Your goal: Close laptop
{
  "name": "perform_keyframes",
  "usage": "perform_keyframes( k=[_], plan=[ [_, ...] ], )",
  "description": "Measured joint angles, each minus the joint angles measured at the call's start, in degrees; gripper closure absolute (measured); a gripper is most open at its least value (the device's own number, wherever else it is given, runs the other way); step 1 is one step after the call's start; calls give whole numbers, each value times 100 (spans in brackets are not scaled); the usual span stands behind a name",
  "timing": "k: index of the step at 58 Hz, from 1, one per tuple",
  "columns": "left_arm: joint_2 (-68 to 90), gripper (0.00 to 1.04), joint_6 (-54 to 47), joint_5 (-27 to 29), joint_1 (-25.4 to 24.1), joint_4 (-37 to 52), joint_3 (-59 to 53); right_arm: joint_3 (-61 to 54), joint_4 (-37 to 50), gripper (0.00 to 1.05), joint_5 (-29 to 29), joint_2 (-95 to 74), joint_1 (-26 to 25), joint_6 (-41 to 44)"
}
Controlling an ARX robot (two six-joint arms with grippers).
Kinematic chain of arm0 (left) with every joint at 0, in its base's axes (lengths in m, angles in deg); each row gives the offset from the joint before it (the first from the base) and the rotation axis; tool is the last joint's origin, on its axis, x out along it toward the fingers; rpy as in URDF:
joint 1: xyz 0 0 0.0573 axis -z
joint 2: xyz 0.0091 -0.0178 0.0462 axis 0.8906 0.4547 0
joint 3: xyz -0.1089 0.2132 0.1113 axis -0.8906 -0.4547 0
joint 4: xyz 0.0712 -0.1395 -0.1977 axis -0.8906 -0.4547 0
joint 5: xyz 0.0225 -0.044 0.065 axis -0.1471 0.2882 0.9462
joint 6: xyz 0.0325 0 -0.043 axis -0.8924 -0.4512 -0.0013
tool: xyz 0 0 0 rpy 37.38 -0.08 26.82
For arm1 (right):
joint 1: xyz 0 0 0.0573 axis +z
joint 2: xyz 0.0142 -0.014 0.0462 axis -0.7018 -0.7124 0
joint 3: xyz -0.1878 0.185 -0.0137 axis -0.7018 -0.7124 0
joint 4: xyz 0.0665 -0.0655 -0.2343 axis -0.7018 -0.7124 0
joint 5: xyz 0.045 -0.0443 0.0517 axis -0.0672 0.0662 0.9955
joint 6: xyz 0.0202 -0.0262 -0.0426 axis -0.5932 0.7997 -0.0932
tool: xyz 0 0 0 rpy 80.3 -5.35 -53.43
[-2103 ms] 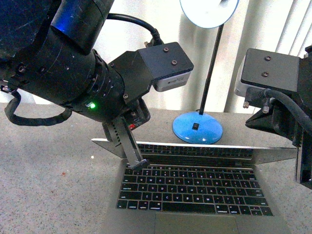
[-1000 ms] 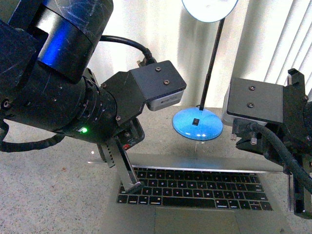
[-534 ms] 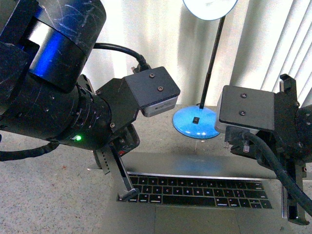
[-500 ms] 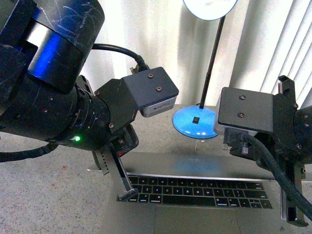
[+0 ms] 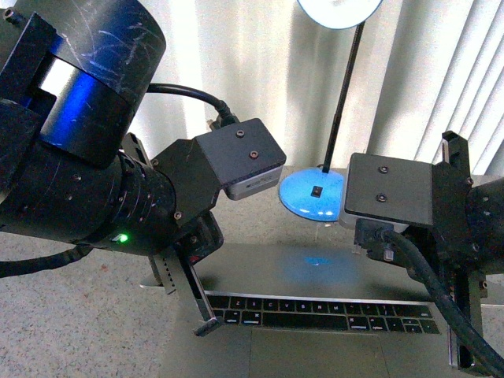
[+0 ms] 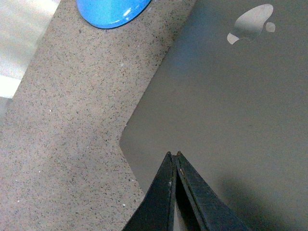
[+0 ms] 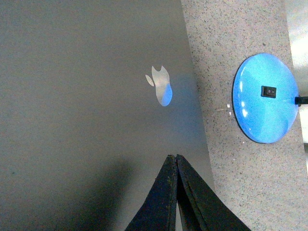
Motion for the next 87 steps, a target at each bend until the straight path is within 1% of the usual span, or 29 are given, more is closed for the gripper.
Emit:
perform_keyframes(
  k=[65,75,87],
  plan=[
    [365,101,435,-59,133,737,-636,-516,557,102,-9,-468,105,-17],
    [560,101,595,-140,133,1019,-807,-634,826,102,-7,-678,181,-92],
    [824,101,817,-208,138,1416,-1040,-933,1342,102,28,-1080,269,-315]
  ],
)
